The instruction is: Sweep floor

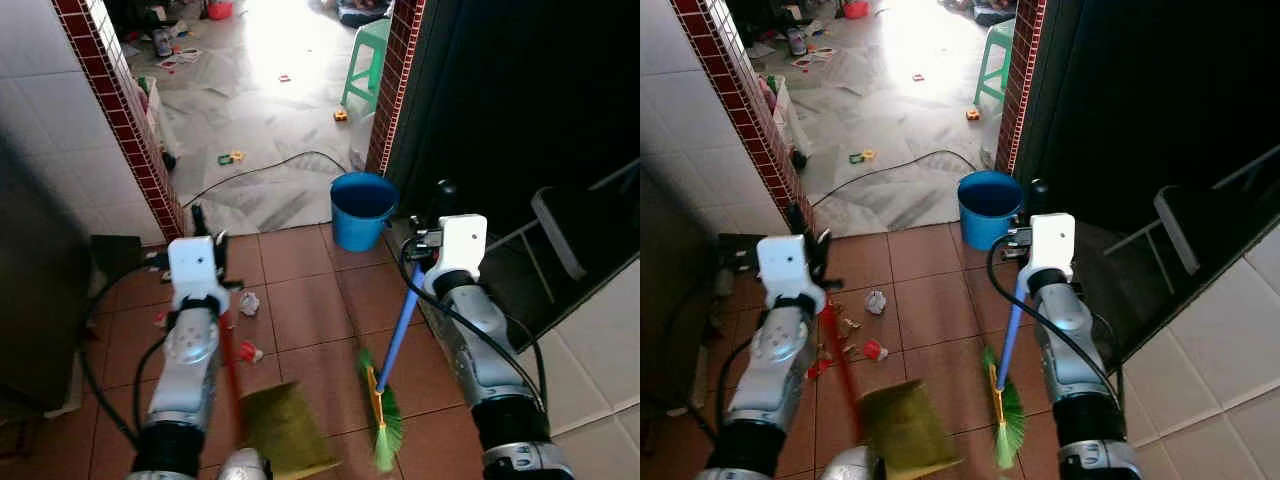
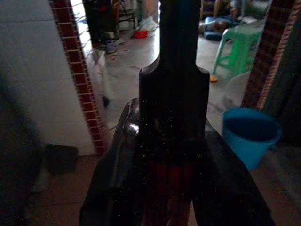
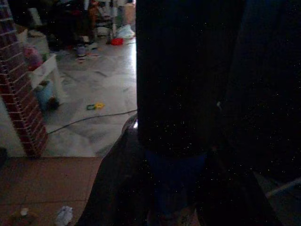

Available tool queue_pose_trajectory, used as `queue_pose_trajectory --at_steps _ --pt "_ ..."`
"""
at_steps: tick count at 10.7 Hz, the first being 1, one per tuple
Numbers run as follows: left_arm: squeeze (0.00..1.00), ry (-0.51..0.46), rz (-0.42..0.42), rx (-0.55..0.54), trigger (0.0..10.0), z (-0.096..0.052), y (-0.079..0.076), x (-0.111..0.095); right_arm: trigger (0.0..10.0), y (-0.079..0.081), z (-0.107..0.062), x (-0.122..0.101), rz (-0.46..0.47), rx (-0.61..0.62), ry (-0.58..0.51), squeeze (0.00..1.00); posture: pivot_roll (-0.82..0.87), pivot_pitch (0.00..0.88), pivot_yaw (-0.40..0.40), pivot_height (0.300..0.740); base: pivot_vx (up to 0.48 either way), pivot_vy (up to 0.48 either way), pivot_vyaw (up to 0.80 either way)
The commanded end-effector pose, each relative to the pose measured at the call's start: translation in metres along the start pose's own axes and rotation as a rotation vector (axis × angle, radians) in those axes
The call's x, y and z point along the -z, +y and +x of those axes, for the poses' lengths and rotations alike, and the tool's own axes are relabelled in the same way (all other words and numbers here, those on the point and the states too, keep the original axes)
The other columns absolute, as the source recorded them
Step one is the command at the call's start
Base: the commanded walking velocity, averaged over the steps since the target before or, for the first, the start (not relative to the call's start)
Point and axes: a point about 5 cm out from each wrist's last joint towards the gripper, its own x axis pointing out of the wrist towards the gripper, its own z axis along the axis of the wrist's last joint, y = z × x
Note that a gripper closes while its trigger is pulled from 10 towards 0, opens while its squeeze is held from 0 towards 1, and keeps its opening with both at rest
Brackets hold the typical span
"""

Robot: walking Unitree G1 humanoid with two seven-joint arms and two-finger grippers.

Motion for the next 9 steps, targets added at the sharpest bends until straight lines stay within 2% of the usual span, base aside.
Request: queue_pose_trajectory --at_steps 1,4,5,7,9 --pt "0.0 -0.074 0.027 -0.004 10.0 0.006 0.001 -0.014 10.0 0.007 0.005 -0.008 0.016 -0.023 -0.037 0.0 0.04 0.002 -0.024 0.74 0.0 0.0 0.0" --pt "0.0 -0.098 0.054 0.039 10.0 0.008 -0.012 -0.017 10.0 0.009 0.006 -0.011 0.004 -0.037 -0.055 0.0 0.04 0.013 -0.032 0.74 0.0 0.0 0.0" --pt "0.0 -0.121 0.056 0.062 10.0 0.008 -0.021 -0.022 10.0 0.012 0.007 -0.018 -0.032 -0.065 -0.089 0.0 0.04 0.015 -0.033 0.74 0.0 0.0 0.66" --pt "0.0 -0.161 0.06 0.044 10.0 0.008 -0.026 -0.03 10.0 0.015 0.009 -0.017 -0.027 -0.069 -0.084 0.0 0.06 0.021 -0.041 0.74 0.0 0.0 0.67" --pt "0.0 -0.155 0.042 0.071 10.0 0.007 -0.03 -0.033 10.0 0.017 0.011 -0.02 -0.026 -0.076 -0.093 0.0 0.05 0.024 -0.044 0.74 0.0 0.0 0.7"
